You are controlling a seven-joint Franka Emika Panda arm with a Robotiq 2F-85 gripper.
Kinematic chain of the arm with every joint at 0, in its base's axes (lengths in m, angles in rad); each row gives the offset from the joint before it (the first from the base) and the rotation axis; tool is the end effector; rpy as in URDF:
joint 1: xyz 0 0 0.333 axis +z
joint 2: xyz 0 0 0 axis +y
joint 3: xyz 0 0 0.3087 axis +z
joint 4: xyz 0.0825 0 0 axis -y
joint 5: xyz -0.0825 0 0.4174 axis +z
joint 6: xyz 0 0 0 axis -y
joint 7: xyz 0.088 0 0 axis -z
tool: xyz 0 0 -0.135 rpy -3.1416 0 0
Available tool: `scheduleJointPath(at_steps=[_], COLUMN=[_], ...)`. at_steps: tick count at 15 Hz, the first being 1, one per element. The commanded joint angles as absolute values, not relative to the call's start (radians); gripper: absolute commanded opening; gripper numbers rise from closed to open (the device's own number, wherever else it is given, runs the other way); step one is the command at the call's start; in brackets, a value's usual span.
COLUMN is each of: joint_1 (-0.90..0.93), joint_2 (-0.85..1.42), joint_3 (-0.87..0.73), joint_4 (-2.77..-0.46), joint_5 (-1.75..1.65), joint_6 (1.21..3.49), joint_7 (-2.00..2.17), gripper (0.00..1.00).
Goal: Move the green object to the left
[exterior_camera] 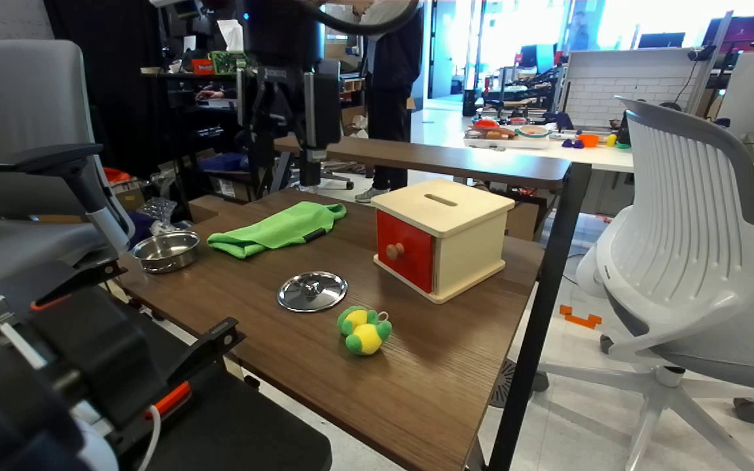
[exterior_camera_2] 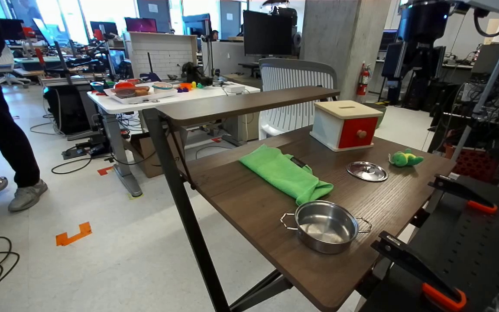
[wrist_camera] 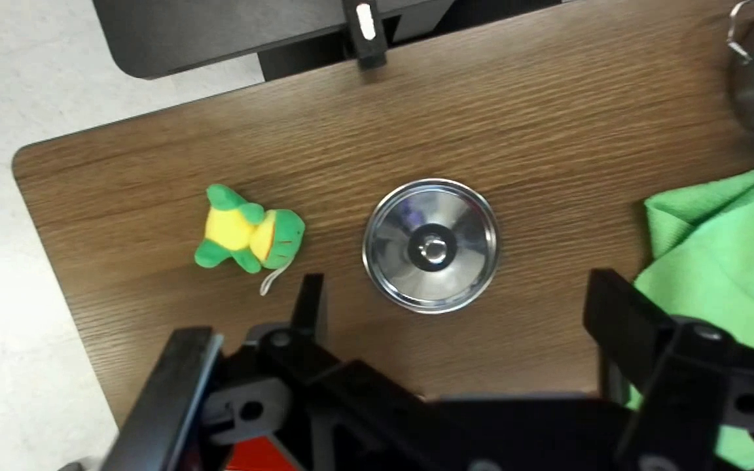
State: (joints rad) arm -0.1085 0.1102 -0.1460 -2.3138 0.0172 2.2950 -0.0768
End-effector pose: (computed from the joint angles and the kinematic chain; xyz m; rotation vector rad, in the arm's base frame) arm 0.5056 -0.1321 0.2260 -3.1041 0.2959 0.1977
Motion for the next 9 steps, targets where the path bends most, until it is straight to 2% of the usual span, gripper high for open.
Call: scheduleJointPath(at_steps=[1,9], joint_1=[-0.145,-0.168], joint_2=[0.223,0.357], joint_3=[-0.167,-0.209], joint_4=[-2.231,-2.236], joint_5=[-0.042,-0.197], joint_6=[2.300,2.400], joint_7=[-0.084,-0.071], gripper=[1.00,1.00])
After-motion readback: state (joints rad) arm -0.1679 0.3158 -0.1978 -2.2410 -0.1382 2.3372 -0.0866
